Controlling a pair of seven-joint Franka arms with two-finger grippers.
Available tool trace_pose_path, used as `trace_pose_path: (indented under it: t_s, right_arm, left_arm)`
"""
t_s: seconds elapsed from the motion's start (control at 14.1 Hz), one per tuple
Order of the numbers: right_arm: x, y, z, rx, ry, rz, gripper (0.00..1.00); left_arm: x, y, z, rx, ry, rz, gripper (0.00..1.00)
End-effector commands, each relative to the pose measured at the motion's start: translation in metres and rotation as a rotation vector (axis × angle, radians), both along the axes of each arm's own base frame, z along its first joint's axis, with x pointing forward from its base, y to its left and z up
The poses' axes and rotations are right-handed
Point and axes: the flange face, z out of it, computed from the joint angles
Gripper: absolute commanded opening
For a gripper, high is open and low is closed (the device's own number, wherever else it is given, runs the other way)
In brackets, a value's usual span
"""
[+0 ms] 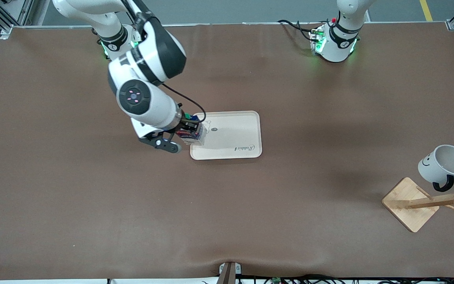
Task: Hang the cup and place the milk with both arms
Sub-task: 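Hang the mug handle on the stand peg while the right gripper carries milk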
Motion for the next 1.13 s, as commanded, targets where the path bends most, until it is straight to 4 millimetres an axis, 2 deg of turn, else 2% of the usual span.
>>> trace_pose_path:
  t_s: [0.0,0.07,0.35,0.42,0.57,0.64,0.71,0.78,0.92,1.06]
  right_arm:
    - [0.014,-0.033,0.019,0.023,0.016,-0.058,0.00]
    - [0.019,-0.050,0.022,0.020,0.030,-0.077,0.00]
    - [0.032,-0.148,0.049,0.044,0.059,-0.023,0.00]
    - [0.035,-0.168,0.055,0.046,0.057,-0.022,0.00]
    - [0.034,-0.211,0.057,0.003,0.052,0.039,0.00]
    - [0.029,-0.221,0.057,-0.022,0.046,0.095,0.00]
    - [0.028,-0.242,0.055,-0.031,0.051,0.096,0.00]
    - [0.027,-0.272,0.051,-0.022,0.062,0.078,0.00]
    - [0.024,-0.317,0.043,0.001,0.070,0.106,0.00]
    - [0.023,-0.345,0.038,0.002,0.073,0.131,0.00]
  left_arm:
    - [0.007,0.009,0.010,-0.006,-0.059,-0.006,0.00]
    - [0.010,0.012,0.010,-0.007,-0.071,-0.008,0.00]
    - [0.009,0.023,0.007,-0.002,-0.070,-0.019,0.00]
    - [0.006,0.031,0.008,0.001,-0.072,-0.014,0.00]
    - [0.001,0.042,0.010,0.003,-0.067,-0.003,0.00]
    - [0.000,0.046,0.010,0.006,-0.066,-0.011,0.00]
    - [-0.002,0.049,0.011,0.009,-0.068,-0.016,0.00]
    - [-0.002,0.050,0.012,0.010,-0.067,-0.019,0.00]
    - [-0.002,0.051,0.012,0.015,-0.069,-0.032,0.00]
    - [-0.001,0.058,0.003,0.013,-0.063,-0.042,0.00]
